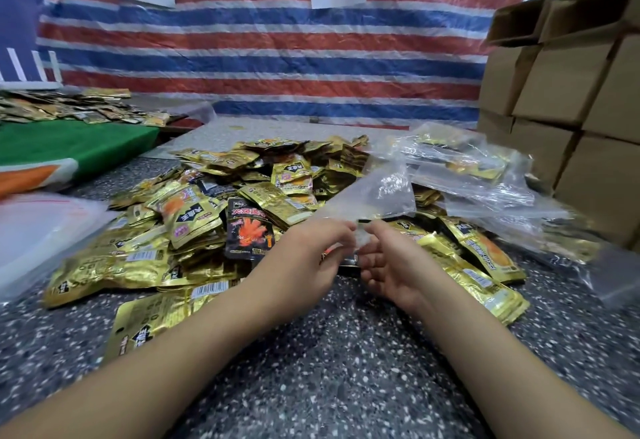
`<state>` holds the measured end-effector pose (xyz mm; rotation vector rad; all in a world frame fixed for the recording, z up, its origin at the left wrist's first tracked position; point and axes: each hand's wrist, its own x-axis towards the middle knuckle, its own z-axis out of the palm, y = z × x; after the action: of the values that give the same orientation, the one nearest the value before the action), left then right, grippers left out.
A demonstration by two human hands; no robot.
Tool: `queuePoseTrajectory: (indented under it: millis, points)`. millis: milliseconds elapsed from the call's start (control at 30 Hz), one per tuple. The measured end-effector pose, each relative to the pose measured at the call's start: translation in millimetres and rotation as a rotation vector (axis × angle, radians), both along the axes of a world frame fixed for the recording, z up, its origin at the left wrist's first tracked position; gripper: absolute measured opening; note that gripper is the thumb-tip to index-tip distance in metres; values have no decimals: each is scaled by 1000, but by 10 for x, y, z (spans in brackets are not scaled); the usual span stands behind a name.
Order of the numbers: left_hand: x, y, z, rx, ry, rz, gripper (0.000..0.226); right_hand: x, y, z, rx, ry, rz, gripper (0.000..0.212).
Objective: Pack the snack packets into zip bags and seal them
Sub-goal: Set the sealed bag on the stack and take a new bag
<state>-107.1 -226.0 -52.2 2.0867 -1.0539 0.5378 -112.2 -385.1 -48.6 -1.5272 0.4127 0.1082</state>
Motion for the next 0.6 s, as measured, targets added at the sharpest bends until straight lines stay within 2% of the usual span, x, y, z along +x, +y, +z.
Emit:
queuePoseTrajectory:
  millis: [133, 233, 300, 367, 433, 600]
  points:
    - [-6, -2, 1, 17, 11, 19, 7, -11, 26, 9, 33, -89, -43, 21]
    - [5, 0, -17, 49, 106, 73, 36, -44, 4, 66, 60, -283, -134, 24]
    - [-4, -14, -1, 40, 208, 71, 48, -67, -17, 77, -99, -438, -153, 31]
    - [-19, -38, 9, -11, 258, 20, 45, -92, 1, 83, -273, -583, -166, 34]
    - [-30, -48, 20, -62, 248, 1, 38, -122, 44, 93, -360, -698, -161, 30]
    - [4, -27, 13, -148, 91, 121, 21, -185, 118, 88, -378, -823, -182, 15]
